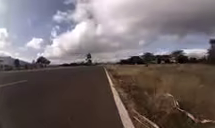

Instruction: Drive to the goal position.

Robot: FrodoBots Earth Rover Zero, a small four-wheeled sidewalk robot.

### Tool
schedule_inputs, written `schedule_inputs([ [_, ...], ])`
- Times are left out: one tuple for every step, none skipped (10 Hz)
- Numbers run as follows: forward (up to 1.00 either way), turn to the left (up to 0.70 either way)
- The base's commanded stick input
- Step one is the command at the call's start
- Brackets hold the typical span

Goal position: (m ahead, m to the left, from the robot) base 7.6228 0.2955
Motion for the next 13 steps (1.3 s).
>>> schedule_inputs([
  [0.81,-0.31],
  [0.81,0.0],
  [0.81,0.0],
  [0.81,0.0],
  [0.81,0.0],
  [0.81,0.0],
  [0.81,0.0],
  [0.82,0.0],
  [0.83,0.0],
  [0.83,0.0],
  [0.84,0.0],
  [0.83,0.0],
  [0.81,0.0],
])
